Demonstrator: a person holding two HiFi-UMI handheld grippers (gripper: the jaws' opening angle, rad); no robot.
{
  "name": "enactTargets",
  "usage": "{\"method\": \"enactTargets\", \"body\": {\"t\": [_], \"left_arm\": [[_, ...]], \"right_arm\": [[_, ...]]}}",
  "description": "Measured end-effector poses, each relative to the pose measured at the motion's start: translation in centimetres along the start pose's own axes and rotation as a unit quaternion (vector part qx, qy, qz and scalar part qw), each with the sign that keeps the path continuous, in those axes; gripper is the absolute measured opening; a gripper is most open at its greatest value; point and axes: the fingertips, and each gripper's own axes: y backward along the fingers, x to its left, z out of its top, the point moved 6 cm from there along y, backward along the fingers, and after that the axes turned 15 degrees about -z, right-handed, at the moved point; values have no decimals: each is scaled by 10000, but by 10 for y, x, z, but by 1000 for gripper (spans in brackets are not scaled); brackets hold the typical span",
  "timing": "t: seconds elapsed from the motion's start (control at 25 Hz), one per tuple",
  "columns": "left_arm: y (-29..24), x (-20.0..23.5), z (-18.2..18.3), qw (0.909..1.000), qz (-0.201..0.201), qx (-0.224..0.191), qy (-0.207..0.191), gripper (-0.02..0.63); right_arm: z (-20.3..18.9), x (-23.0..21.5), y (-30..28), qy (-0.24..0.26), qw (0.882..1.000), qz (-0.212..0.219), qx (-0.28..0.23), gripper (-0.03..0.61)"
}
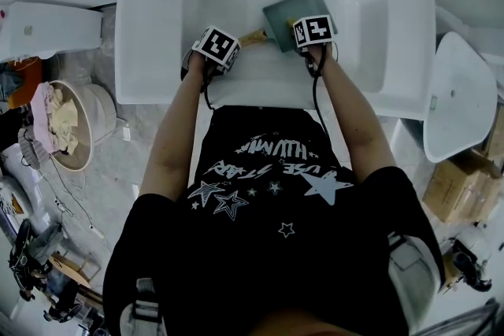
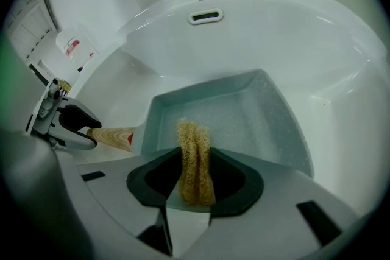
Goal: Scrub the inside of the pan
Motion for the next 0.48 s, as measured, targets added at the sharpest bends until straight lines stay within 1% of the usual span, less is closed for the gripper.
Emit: {"method": "enactTargets", "body": {"t": [0.16, 0.36, 0.48], "left_arm": [[0, 0, 0, 10000, -1, 5, 5, 195], [0, 0, 0, 10000, 3, 3, 7, 195], [0, -1, -1, 10000, 9, 9, 13, 195]], "right_arm": [[1, -13, 0, -46, 9999, -153, -23, 141], [4, -29, 0, 204, 9986, -476, -69, 143], [5, -36, 0, 235, 9980, -583, -82, 143]]}}
